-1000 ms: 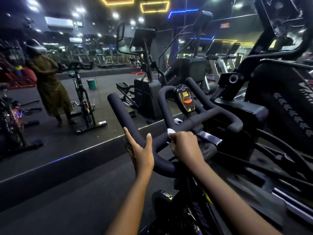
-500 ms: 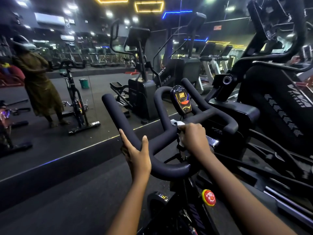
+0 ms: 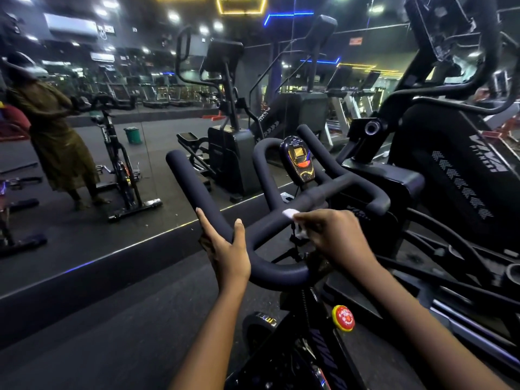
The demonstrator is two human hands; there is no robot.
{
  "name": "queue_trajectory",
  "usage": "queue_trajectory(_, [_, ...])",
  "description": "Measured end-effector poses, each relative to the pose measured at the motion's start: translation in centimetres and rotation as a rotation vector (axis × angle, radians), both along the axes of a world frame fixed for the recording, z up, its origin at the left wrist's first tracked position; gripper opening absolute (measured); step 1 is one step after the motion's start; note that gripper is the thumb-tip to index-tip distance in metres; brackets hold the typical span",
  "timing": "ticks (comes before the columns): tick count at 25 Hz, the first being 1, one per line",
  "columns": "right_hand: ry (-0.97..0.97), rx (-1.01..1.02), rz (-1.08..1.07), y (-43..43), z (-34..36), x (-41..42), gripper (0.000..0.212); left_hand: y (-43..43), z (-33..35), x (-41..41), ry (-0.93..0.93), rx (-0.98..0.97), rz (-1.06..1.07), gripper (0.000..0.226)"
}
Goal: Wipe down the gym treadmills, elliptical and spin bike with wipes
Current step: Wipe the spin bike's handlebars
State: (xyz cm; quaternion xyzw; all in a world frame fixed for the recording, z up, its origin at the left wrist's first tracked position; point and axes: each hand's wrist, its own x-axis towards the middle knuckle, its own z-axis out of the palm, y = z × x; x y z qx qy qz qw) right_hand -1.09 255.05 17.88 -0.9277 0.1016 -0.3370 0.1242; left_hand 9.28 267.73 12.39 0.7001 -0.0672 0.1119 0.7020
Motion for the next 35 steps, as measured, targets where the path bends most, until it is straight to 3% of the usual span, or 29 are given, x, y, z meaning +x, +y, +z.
queue_trajectory(7, [0.023, -0.043, -0.352, -1.2, -2.2, -4.5, 0.026, 1.1, 0.6, -0.7, 0.039, 0.102, -0.134, 0.091])
queue_trajectory(14, [-0.115, -0.053, -0.197, 5.1, -6.0, -4.8, 0.033, 1.8, -0.1, -4.1, 0.049, 0.253, -0.223, 0.088])
queue_trajectory(17, [-0.201, -0.002, -0.097, 5.6, -6.4, -5.8, 0.027, 2.4, -2.6, -6.5, -0.109, 0.329, -0.219, 0.079])
queue_trajectory(20, [-0.31, 0.037, -0.217, 2.1, -5.0, -6.4, 0.031, 2.5, -4.9, -7.4, -0.42, 0.567, -0.163, 0.075])
queue_trajectory(23, [-0.25, -0.011, -0.308, 0.6, -5.0, -5.6, 0.042, 2.3, -5.7, -6.7, -0.595, 0.734, -0.111, 0.074])
queue_trajectory(27, [-0.24, -0.064, -0.273, 4.5, -7.4, -5.3, 0.042, 2.4, -5.9, -6.5, -0.634, 0.751, -0.082, 0.068])
queue_trajectory(31, [-0.266, 0.003, -0.07, 7.4, -7.0, -5.8, 0.032, 2.6, -6.1, -6.6, -0.665, 0.809, -0.065, 0.064])
queue_trajectory(35, [-0.372, 0.127, -0.299, 1.0, -5.6, -6.2, 0.03, 2.9, -5.9, -6.5, -0.664, 0.833, -0.047, 0.065])
